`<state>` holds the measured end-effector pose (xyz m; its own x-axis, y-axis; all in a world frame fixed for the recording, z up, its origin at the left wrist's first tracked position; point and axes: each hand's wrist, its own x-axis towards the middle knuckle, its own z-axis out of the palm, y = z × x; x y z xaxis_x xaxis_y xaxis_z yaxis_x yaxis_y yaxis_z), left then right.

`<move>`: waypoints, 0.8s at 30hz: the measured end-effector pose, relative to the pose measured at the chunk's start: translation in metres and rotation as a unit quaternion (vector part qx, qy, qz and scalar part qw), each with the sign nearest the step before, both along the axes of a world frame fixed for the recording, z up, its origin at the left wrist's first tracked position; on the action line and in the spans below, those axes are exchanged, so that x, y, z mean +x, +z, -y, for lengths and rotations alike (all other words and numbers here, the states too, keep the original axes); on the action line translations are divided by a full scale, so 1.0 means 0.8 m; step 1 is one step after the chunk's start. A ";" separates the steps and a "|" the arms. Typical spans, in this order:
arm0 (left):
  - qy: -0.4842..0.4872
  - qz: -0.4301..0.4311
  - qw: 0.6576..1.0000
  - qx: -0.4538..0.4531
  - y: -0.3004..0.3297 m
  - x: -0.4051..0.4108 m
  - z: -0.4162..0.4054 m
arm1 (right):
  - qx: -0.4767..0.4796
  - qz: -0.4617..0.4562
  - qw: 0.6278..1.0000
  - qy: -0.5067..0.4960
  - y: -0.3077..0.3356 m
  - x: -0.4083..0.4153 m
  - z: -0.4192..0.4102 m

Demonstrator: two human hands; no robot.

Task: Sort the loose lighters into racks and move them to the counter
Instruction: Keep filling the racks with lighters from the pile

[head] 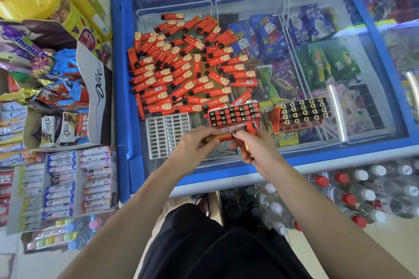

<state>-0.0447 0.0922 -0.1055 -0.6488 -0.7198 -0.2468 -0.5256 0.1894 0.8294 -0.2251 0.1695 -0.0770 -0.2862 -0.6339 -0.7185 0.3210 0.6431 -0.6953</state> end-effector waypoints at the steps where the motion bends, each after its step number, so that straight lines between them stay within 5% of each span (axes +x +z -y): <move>1: 0.003 -0.001 1.000 0.000 0.001 0.000 0.000 | 0.012 0.012 1.000 -0.011 -0.002 0.001 0.000; 6: 0.029 0.005 0.999 0.016 -0.001 0.001 -0.002 | 0.005 0.044 0.998 -0.039 -0.007 0.006 -0.003; 12: 0.129 0.048 0.986 0.089 -0.004 -0.007 0.001 | -0.020 -0.223 0.974 0.043 -0.017 0.009 0.006; 15: 0.136 0.059 0.983 0.106 -0.003 -0.014 0.004 | -0.031 -0.283 0.956 0.067 -0.026 0.018 0.010; 19: 0.136 0.071 0.978 0.140 -0.004 -0.022 0.007 | -0.048 -0.278 0.955 0.088 -0.032 0.030 0.012; 24: 0.145 0.077 0.975 0.147 -0.004 -0.027 0.011 | -0.018 -0.137 0.990 0.013 -0.024 0.030 0.014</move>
<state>-0.0665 0.0833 -0.1085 -0.3671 -0.7505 -0.5496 -0.6448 -0.2205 0.7318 -0.2009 0.1587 -0.0961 -0.4505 -0.6678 -0.5925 0.1011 0.6212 -0.7771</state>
